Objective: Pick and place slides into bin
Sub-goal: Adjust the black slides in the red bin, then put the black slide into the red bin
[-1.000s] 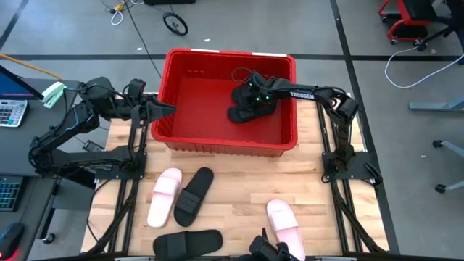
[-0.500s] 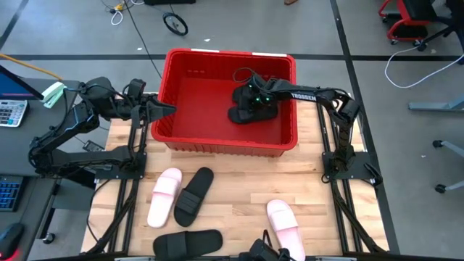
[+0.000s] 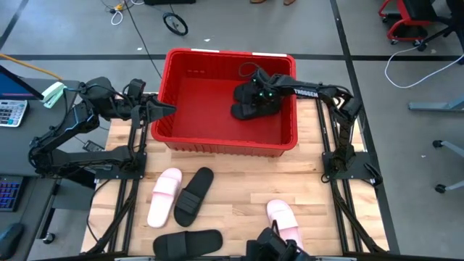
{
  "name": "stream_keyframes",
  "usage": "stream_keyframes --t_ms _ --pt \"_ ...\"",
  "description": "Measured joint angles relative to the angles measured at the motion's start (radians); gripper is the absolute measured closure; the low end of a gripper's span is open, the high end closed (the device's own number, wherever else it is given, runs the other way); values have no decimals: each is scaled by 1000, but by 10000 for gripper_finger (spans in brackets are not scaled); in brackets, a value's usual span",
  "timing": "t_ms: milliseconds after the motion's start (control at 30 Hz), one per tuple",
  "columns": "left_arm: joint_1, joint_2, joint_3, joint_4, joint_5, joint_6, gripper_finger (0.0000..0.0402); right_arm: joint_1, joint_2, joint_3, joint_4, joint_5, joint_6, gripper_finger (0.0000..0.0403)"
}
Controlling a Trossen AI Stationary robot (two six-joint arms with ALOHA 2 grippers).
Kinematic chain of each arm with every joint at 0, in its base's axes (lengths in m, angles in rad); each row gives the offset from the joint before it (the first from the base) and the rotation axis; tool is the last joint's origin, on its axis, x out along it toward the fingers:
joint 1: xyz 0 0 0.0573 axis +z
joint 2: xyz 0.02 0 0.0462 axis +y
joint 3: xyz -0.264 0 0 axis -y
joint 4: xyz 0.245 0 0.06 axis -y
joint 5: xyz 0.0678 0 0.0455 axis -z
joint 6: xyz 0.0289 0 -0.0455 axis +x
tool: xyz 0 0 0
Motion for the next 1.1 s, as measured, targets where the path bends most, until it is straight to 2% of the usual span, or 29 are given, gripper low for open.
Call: stream_keyframes --t_ms 200,333,500,833,1100 --pt "0 0 0 0 0 0 294 -3 0 0 0 2 -26 282" --pt "0 0 0 0 0 0 294 -3 0 0 1 -33 -26 235" --pt "0 0 0 0 0 -14 294 17 -1 0 -49 -48 -65 201" --pt "0 0 0 0 0 -43 294 94 -2 21 -93 128 -134 210" --pt "0 0 0 0 0 -65 294 86 -2 79 -101 156 -154 223"
